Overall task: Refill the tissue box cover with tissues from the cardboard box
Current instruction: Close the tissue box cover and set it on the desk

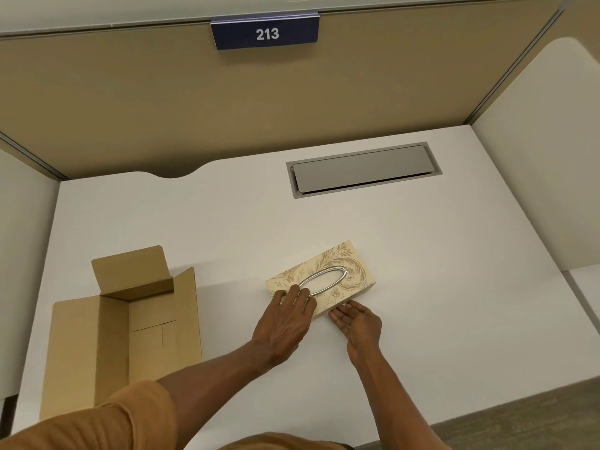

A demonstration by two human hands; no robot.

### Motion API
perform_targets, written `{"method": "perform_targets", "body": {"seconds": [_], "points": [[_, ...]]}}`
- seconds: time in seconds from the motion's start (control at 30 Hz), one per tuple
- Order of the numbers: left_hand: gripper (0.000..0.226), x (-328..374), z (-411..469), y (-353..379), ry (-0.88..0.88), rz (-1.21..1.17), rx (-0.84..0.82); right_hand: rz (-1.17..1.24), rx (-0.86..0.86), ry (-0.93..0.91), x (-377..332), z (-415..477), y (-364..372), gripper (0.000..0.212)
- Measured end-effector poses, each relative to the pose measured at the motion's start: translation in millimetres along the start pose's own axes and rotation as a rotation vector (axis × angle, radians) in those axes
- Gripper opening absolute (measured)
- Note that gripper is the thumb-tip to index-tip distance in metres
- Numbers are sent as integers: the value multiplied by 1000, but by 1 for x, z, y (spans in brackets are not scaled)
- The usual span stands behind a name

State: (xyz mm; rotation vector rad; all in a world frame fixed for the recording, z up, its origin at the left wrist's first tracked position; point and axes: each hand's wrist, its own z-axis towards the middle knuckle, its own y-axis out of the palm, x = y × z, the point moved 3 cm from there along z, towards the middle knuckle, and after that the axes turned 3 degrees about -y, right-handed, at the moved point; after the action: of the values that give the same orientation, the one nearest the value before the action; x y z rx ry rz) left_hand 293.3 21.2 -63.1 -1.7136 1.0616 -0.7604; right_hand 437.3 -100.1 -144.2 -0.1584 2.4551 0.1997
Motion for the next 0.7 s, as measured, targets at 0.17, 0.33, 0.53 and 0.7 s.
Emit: {"method": "perform_targets", "body": {"seconds": [0.17,0.33,0.53,0.7], "points": [[70,-1,-4,4,37,47,-42,-54,-4,-50,-5,1,-6,28],[71,-1,-7,4,40,68,-28,-342,13,-300,-21,-7,-10,36],[65,-16,-11,0,53,83,50,-918,-62,-917,-36,-22,-8,75],[60,-34,-8,-4,48,100,136,-1329,-282,-1149,-37,-30,1,79]]}}
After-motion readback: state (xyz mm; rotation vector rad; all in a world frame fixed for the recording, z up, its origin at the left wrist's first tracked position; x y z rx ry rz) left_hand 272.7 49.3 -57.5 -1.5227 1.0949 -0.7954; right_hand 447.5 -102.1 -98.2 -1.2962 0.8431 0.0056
